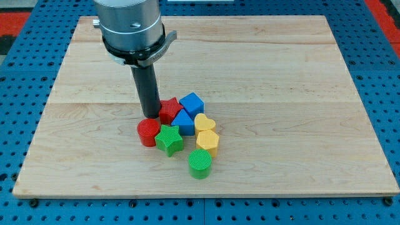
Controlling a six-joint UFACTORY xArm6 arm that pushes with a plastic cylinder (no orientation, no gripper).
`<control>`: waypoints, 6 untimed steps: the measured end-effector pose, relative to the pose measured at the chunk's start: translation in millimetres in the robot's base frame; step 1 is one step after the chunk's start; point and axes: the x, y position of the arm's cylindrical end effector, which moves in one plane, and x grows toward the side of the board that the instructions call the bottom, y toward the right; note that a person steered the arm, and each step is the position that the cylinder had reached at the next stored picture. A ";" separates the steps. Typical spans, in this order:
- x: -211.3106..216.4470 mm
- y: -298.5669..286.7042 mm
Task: Move your arm towards the yellow hexagon
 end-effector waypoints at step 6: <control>147.3 169.7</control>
